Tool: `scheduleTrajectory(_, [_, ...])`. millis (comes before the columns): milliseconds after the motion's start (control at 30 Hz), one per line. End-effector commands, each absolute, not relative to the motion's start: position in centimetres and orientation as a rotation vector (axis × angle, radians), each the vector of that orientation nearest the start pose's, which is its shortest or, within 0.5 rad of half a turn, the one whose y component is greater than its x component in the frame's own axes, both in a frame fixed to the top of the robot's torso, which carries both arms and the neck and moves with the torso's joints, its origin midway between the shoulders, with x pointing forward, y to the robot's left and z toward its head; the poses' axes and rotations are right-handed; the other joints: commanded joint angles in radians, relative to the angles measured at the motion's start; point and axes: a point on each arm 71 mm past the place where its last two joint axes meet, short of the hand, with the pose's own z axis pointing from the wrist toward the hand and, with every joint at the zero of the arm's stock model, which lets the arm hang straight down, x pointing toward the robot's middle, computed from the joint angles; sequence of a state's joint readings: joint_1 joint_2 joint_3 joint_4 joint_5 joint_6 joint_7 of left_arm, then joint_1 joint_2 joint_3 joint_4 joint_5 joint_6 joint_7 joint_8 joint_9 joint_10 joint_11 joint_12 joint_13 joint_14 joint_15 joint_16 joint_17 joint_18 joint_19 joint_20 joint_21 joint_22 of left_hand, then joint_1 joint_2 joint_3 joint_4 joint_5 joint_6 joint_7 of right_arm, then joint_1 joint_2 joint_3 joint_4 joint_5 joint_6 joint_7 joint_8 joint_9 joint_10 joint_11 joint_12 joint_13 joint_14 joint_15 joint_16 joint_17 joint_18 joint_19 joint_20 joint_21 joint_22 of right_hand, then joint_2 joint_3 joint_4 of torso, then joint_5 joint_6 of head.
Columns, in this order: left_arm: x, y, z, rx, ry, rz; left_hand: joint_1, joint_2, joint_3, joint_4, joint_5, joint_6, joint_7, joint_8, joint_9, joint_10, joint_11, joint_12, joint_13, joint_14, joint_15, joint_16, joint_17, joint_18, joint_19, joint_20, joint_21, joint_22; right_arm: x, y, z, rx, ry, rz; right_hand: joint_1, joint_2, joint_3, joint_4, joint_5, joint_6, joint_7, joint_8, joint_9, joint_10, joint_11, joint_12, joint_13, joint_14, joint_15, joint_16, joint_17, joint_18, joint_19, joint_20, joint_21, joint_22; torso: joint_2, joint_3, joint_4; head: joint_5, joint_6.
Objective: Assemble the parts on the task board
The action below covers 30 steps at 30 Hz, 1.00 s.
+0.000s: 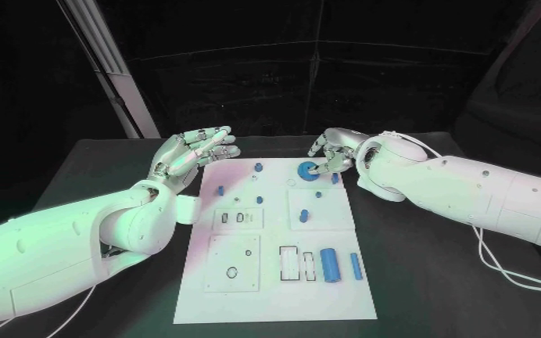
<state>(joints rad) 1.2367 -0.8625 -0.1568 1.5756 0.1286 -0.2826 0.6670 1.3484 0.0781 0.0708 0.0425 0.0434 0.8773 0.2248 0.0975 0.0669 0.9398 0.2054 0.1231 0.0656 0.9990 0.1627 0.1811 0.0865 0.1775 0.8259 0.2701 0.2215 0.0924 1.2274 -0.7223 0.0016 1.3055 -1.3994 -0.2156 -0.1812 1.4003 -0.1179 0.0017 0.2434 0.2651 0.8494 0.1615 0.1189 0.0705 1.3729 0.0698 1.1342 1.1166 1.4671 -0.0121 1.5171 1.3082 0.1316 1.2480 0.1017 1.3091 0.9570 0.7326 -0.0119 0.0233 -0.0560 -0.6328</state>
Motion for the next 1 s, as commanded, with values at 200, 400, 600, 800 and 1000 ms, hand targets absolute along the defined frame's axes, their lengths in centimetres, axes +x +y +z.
scheduleTrajectory(200, [47.16,20.85,-18.27,-1.09,1.239,-1.719,-0.003,0.004,0.0,-0.006,0.004,0.004,0.041,-0.005,-0.001,0.004,0.003,-0.003,-0.002,0.005,-0.002,-0.007,-0.001,0.005,0.01,0.0,-0.005,-0.002,54.01,-20.12,-18.07,-0.079,1.768,0.434,0.019,0.011,-0.006,0.013,0.003,-0.001,0.002,0.016,0.001,0.039,0.002,0.112,0.116,0.077,0.009,0.008,0.126,-0.018,0.013,0.002,0.009,0.01,0.0,-0.0025,0.0028,-0.001,-0.003])
scheduleTrajectory(400, [47.18,20.85,-18.28,-1.09,1.24,-1.72,-0.003,0.004,0.0,-0.006,0.004,0.004,0.041,-0.005,-0.001,0.004,0.003,-0.003,-0.002,0.005,-0.002,-0.007,-0.001,0.005,0.01,0.0,-0.005,-0.002,54.23,-19.98,-18.22,-0.102,1.774,0.402,0.025,0.017,-0.005,0.012,0.008,0.003,0.002,0.02,0.001,0.049,0.002,0.139,0.145,0.078,0.009,0.01,0.133,-0.018,0.014,0.002,0.012,0.015,0.0,-0.002,0.0021,-0.001,-0.006])
scheduleTrajectory(600, [47.2,20.86,-18.29,-1.09,1.24,-1.719,-0.003,0.004,0.0,-0.006,0.004,0.005,0.04,-0.005,-0.001,0.004,0.003,-0.004,-0.001,0.006,-0.002,-0.007,-0.001,0.005,0.01,0.0,-0.005,-0.002,54.34,-19.92,-18.59,-0.129,1.812,0.386,0.031,0.022,-0.005,0.009,0.009,0.006,0.001,0.023,0.001,0.059,0.002,0.162,0.169,0.079,0.009,0.012,0.137,-0.019,0.016,0.002,0.014,0.017,0.0,-0.0019,0.0019,-0.002,-0.01])
scheduleTrajectory(800, [47.24,20.88,-18.3,-1.09,1.239,-1.717,-0.003,0.004,0.001,-0.006,0.004,0.005,0.04,-0.006,-0.001,0.004,0.003,-0.004,-0.001,0.006,-0.002,-0.007,-0.001,0.005,0.01,0.0,-0.005,-0.002,54.42,-19.88,-18.73,-0.138,1.825,0.384,0.034,0.027,-0.005,0.007,0.008,0.013,0.0,0.029,0.002,0.061,0.001,0.17,0.178,0.079,0.008,0.013,0.139,-0.019,0.016,0.002,0.014,0.018,0.0,-0.0014,0.0016,-0.001,-0.012])
scheduleTrajectory(1000, [47.27,20.87,-18.31,-1.089,1.239,-1.717,-0.003,0.004,0.001,-0.006,0.004,0.005,0.04,-0.006,-0.001,0.004,0.003,-0.004,-0.001,0.006,-0.002,-0.007,-0.001,0.005,0.01,0.0,-0.005,-0.002,54.5,-19.76,-18.82,-0.143,1.83,0.384,0.042,0.039,-0.002,0.0,0.008,0.03,-0.004,0.04,0.003,0.064,-0.002,0.18,0.191,0.079,0.006,0.014,0.142,-0.019,0.017,0.001,0.016,0.021,0.0,-0.0014,0.0019,0.0,-0.014])
